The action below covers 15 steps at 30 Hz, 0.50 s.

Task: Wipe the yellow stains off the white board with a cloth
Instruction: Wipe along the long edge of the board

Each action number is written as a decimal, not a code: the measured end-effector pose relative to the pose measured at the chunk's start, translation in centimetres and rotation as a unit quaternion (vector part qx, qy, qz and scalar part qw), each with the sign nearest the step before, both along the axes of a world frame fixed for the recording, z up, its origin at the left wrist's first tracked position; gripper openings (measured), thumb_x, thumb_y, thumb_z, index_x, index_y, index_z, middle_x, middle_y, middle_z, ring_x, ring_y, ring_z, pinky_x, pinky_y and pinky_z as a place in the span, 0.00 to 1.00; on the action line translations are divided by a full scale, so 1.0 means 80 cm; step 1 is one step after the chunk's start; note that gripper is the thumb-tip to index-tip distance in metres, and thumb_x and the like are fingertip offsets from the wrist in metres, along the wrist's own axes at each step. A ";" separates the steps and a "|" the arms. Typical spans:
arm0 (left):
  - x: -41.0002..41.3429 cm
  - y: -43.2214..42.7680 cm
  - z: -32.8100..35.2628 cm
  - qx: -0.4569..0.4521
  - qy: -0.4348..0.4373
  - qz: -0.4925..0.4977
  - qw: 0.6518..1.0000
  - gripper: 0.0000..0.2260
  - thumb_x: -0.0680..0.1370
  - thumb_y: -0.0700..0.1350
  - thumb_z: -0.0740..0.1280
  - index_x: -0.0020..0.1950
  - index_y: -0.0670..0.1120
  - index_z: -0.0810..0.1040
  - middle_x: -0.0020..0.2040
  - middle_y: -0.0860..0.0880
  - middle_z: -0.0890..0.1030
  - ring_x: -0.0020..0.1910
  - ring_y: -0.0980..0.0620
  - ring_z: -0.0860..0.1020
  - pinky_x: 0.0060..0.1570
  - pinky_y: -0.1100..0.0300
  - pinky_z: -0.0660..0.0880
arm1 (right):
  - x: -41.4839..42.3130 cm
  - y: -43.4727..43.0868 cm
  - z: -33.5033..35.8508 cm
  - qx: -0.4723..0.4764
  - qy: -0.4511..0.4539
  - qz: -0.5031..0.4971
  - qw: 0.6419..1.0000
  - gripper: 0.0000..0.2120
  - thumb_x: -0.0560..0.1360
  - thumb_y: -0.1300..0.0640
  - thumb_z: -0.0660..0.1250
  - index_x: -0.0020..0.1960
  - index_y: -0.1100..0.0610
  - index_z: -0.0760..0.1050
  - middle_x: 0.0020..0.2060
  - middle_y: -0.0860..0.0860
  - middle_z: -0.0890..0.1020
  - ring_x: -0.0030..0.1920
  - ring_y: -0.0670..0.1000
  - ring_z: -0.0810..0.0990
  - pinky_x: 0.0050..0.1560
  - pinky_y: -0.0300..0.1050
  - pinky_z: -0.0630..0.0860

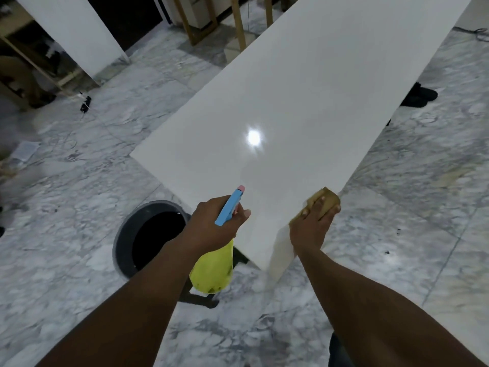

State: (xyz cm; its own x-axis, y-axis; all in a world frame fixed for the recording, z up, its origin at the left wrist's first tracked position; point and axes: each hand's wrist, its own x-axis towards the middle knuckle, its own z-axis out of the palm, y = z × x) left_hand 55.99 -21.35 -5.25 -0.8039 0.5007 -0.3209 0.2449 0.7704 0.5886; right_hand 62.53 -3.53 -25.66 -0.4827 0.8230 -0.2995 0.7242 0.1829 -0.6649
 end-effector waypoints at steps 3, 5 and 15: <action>0.019 -0.089 -0.010 0.011 -0.015 -0.002 1.000 0.14 0.83 0.51 0.72 0.40 0.47 0.76 0.33 0.49 0.83 0.34 0.51 0.84 0.39 0.58 0.79 | 0.033 -0.080 -0.006 0.000 -0.006 -0.018 1.000 0.33 0.82 0.56 0.58 0.81 0.54 0.46 0.79 0.64 0.40 0.79 0.65 0.49 0.76 0.55 0.60; 0.029 -0.141 -0.018 0.009 -0.030 -0.006 1.000 0.14 0.83 0.51 0.71 0.41 0.47 0.77 0.33 0.49 0.82 0.34 0.49 0.84 0.37 0.55 0.79 | 0.050 -0.127 -0.003 -0.009 0.003 -0.024 1.000 0.31 0.83 0.56 0.56 0.82 0.52 0.47 0.80 0.61 0.39 0.79 0.63 0.50 0.76 0.54 0.59; 0.075 -0.263 -0.039 0.024 -0.048 -0.026 0.998 0.13 0.82 0.50 0.72 0.46 0.41 0.80 0.42 0.37 0.84 0.41 0.38 0.84 0.42 0.45 0.80 | 0.145 -0.264 0.020 -0.040 -0.020 0.061 0.997 0.40 0.77 0.69 0.63 0.81 0.48 0.48 0.81 0.56 0.43 0.68 0.63 0.71 0.52 0.50 0.74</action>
State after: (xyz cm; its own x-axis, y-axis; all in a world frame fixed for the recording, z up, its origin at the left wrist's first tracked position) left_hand 61.96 -42.42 -8.36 -0.7439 0.5570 -0.3692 0.2242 0.7285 0.6474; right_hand 74.11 -24.65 -24.03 -0.5636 0.7319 -0.3830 0.7266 0.2187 -0.6514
